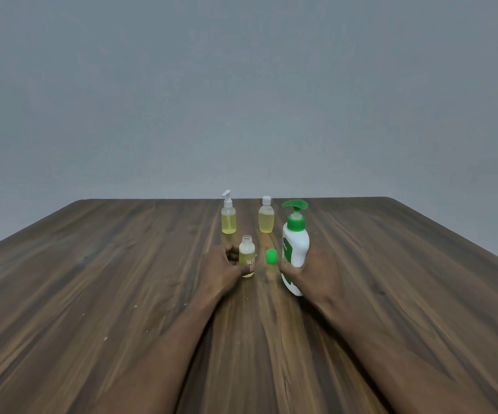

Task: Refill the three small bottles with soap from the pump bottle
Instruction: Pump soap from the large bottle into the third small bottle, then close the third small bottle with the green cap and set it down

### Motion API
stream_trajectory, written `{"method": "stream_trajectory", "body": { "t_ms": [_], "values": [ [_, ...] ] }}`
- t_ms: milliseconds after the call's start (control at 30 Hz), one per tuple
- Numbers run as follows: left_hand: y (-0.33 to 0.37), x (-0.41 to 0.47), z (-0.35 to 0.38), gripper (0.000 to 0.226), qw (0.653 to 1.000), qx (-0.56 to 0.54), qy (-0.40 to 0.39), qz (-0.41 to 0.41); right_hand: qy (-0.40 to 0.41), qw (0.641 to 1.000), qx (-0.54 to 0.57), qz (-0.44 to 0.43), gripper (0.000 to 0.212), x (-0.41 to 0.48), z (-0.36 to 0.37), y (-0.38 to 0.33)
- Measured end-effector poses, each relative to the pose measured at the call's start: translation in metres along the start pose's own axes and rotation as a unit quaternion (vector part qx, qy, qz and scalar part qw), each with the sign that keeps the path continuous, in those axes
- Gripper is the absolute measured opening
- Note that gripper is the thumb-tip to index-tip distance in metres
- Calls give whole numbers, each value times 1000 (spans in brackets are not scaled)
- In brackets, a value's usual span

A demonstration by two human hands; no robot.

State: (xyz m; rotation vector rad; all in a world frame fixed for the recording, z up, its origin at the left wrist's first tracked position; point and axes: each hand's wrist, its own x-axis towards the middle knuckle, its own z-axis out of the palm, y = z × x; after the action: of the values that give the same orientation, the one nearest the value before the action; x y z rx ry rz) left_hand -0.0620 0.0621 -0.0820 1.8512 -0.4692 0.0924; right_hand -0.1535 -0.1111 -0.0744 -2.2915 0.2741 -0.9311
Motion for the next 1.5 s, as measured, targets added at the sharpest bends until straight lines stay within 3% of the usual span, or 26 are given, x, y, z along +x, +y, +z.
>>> {"method": "stream_trajectory", "body": {
  "t_ms": [200,367,600,700,767,833,900,933,967,1033,1100,1167,1233,1333,1433,1500],
  "values": [
    [-1,2,0,32,1000,-6,-6,-12,52,997,8,51,18,20,-18,19],
    [-6,6,-1,34,1000,7,-9,-23,59,993,-19,98,32,35,-25,42],
    [-6,8,-2,36,999,-2,-16,-41,75,993,-6,89,25,31,-20,50],
    [-4,7,-2,35,999,-3,-18,-40,60,993,3,98,38,27,-23,48],
    [-2,6,-2,35,999,-2,-19,-39,59,991,31,118,61,25,-33,39],
    [-1,6,-3,35,999,5,-20,-35,159,985,23,63,75,22,-49,21],
    [0,6,-4,36,999,9,-20,-36,271,958,21,-96,54,15,-59,-3],
    [0,6,-4,35,999,8,-21,-37,271,949,23,-158,38,12,-58,-14],
    [1,7,-5,34,999,8,-23,-37,227,954,21,-196,26,12,-53,-23],
    [0,8,-5,33,999,15,-25,-36,60,979,-17,-194,18,18,-30,-31],
    [0,9,-6,34,999,19,-22,-40,-115,979,-105,-133,26,30,-1,-28],
    [0,9,-5,37,999,27,-19,-43,-202,963,-159,-80,39,43,22,-18],
    [-1,8,-5,38,998,36,-17,-40,-231,956,-177,-48,40,52,38,-8],
    [-2,9,-5,38,998,43,-13,-37,-227,951,-203,-47,25,55,52,-1],
    [-1,10,-6,38,998,47,-15,-39,-156,971,-161,-83,27,54,52,-2],
    [-1,10,-6,37,998,46,-14,-38,-106,990,-69,-62,34,52,42,-10]
  ]
}}
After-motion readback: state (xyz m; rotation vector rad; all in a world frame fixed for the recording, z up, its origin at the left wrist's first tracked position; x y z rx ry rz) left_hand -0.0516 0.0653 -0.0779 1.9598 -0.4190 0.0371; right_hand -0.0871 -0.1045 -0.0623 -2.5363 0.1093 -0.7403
